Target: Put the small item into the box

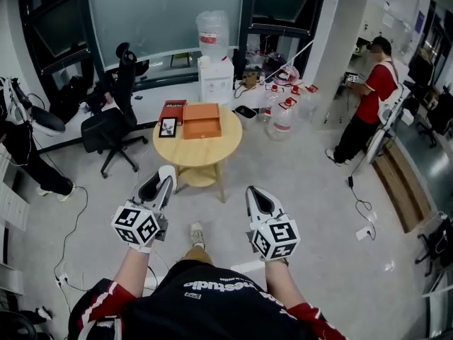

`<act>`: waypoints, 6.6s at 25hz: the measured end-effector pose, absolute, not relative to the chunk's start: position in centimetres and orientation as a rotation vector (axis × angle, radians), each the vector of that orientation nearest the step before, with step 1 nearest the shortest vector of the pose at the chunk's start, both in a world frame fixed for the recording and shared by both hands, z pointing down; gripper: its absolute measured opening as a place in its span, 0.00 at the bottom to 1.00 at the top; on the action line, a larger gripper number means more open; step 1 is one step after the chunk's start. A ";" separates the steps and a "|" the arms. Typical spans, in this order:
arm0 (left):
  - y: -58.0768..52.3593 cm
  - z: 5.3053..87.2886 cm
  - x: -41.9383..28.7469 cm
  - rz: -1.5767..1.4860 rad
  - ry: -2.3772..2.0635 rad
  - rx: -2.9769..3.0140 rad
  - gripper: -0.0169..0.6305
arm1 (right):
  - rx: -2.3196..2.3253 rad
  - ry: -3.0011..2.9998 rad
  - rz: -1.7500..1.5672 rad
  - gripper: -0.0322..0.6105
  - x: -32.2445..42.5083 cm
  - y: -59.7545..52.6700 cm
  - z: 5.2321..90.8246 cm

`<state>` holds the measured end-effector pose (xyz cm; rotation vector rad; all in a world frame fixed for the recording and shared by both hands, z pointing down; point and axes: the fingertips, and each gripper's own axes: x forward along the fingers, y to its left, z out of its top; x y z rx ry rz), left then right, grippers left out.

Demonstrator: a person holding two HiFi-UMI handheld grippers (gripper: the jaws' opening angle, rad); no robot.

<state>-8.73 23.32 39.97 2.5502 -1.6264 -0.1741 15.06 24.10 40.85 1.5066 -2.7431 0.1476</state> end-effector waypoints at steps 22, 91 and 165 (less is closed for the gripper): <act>19.1 41.1 -8.9 -0.201 -1.613 2.514 0.25 | 1.448 -2.724 0.140 0.09 14.3 20.3 41.8; -16.4 43.6 -16.9 -0.192 -1.510 2.478 0.25 | 1.484 -2.635 0.195 0.09 7.5 -14.9 41.5; -40.7 55.1 -6.7 0.141 -1.012 2.654 0.25 | 1.785 -2.425 0.334 0.09 12.6 -31.4 45.4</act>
